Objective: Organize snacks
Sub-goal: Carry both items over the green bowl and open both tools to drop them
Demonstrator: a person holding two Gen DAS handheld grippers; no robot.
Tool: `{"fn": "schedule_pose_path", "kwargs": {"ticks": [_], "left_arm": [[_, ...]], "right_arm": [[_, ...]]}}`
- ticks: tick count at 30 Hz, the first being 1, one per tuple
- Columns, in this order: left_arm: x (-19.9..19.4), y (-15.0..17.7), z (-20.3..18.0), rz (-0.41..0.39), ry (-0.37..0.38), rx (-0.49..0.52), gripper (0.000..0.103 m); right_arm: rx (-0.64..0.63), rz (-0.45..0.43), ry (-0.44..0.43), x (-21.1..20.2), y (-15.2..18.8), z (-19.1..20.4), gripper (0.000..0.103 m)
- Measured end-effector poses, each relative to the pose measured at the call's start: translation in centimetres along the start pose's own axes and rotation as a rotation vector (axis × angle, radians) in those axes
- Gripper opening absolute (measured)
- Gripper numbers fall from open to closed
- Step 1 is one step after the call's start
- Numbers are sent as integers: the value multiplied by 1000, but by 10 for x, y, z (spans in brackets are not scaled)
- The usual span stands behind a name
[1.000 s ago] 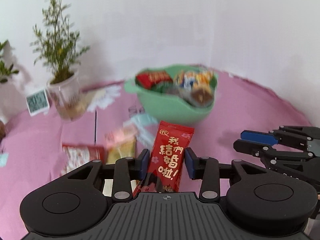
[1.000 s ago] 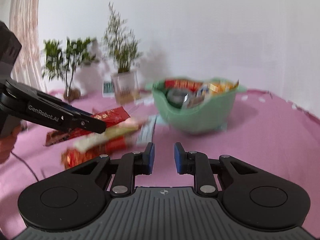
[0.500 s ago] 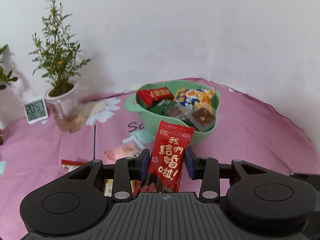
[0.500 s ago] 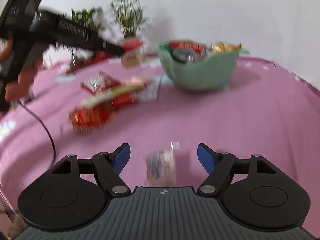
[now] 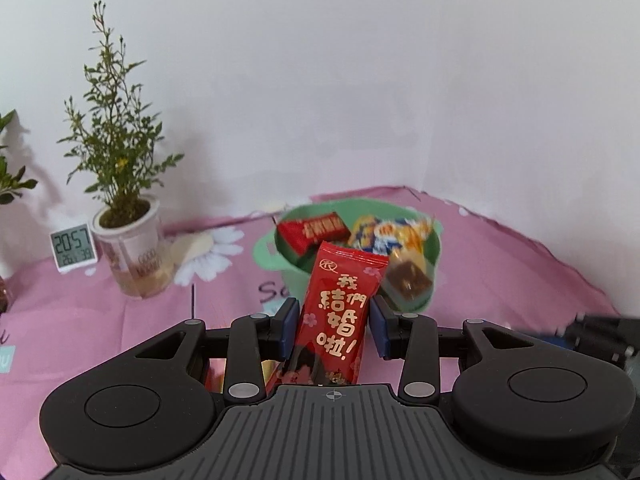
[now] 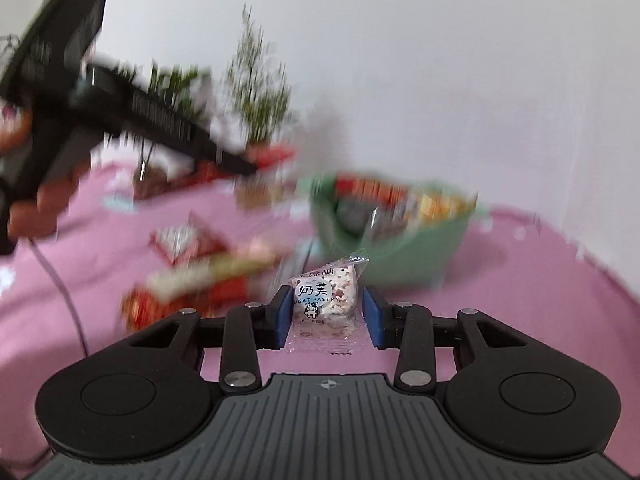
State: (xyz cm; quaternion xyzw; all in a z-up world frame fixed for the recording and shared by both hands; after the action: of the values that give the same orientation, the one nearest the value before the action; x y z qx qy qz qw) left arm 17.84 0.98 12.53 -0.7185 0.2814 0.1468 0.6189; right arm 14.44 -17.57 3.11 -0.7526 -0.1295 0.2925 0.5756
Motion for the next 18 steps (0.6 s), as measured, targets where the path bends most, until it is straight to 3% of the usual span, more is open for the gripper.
{"fn": "schedule_pose_path", "kwargs": {"ticks": [5, 9, 12, 16, 18], "left_arm": [[15, -18, 2, -12, -3, -20, 102], [26, -30, 2, -20, -11, -10, 102], [37, -38, 2, -28, -11, -7, 102], [58, -48, -2, -23, 1, -9, 102], [70, -52, -5, -21, 5, -7, 102]], "right_arm": [[8, -90, 24, 40, -26, -26, 43], [18, -80, 51, 77, -31, -37, 44], [9, -25, 65, 104, -24, -42, 45], [74, 3, 56, 102, -11, -46, 68], [75, -7, 62, 89, -7, -44, 70]]}}
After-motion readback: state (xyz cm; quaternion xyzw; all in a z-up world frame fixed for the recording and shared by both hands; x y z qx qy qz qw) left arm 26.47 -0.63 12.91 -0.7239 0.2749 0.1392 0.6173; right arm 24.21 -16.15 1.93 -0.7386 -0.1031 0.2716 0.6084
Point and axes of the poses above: each gripper's, at about its wrist camera, not at the fingertips, and x roughly the way its jaws point, z to its left, y to its underside, the point moved 2 cm from there along x, roughly the way its jaws point, and after that the axes turned 10 degrees about -x, right-handed, at the moved point
